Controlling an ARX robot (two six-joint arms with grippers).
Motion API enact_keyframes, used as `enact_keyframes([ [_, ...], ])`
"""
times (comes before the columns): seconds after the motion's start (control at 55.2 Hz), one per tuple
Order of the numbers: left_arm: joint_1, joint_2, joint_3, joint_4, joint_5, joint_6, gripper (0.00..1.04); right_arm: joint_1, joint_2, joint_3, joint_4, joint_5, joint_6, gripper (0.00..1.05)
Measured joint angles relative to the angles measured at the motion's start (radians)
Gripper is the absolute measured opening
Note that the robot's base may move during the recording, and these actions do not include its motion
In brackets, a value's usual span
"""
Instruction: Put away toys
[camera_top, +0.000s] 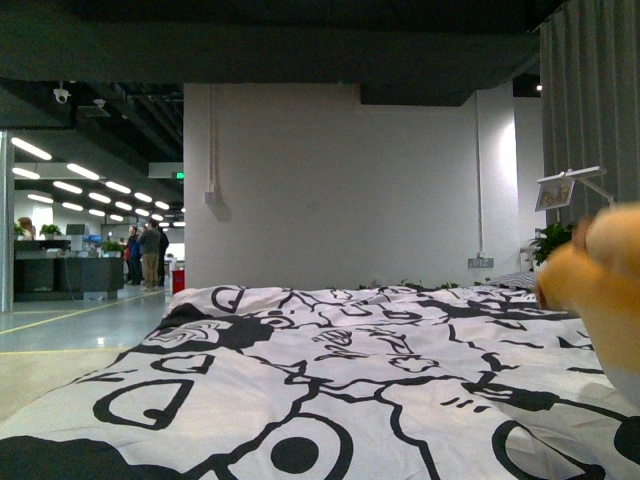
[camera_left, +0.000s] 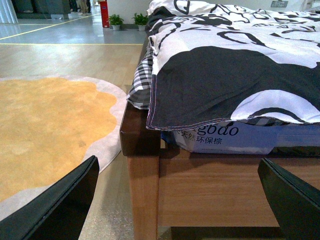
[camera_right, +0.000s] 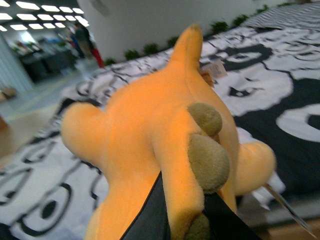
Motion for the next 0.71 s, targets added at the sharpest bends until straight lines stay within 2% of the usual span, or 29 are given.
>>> enact_keyframes([
  [0.091,0.0,0.0,0.0,0.0,0.0,0.0,0.98,0.01,-0.048,-0.09,0.019,0.005,-0.101,0.06],
  [0.217,0.0,0.0,0.0,0.0,0.0,0.0,0.98,0.01,-0.101,-0.204,0.063,0.016,-0.149,0.06],
  [0.707,0.0,0.0,0.0,0.0,0.0,0.0,0.98,0.011,-0.271,-0.441,0.138,0.015,-0.175,0.06],
])
